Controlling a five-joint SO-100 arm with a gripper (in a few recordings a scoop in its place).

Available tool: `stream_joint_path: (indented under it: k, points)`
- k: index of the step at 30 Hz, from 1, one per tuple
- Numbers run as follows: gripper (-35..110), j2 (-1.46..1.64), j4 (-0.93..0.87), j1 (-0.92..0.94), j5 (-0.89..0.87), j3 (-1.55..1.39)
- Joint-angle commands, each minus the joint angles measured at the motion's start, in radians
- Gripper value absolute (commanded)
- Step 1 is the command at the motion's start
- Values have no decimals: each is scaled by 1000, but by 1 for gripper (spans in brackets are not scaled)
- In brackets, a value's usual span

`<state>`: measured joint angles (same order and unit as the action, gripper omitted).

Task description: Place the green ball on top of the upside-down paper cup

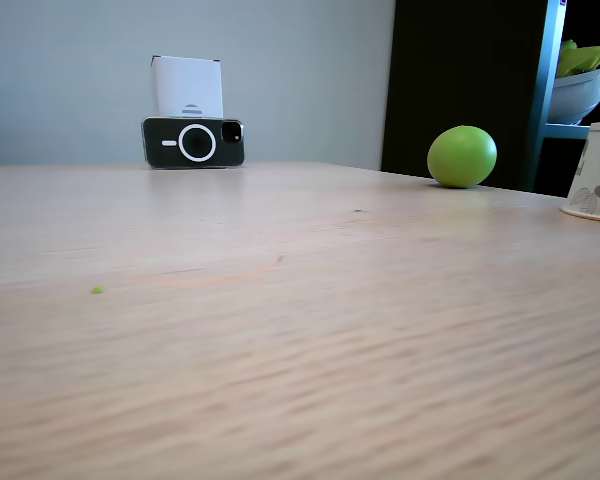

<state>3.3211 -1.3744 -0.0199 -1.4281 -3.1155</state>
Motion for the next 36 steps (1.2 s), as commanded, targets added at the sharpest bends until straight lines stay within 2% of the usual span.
stream_joint_path:
  k: [1, 6, 11, 21, 28, 36]
  points:
    - [0, 3, -14, -6, -5, 3]
    - [0, 3, -18, -5, -5, 18]
    - [0, -84, -87, 5, -5, 199]
    - [0, -537, -230, 12, -5, 759]
    - [1, -902, -235, 71, -20, 1172]
    - [2, -1358, -330, 92, -32, 1781]
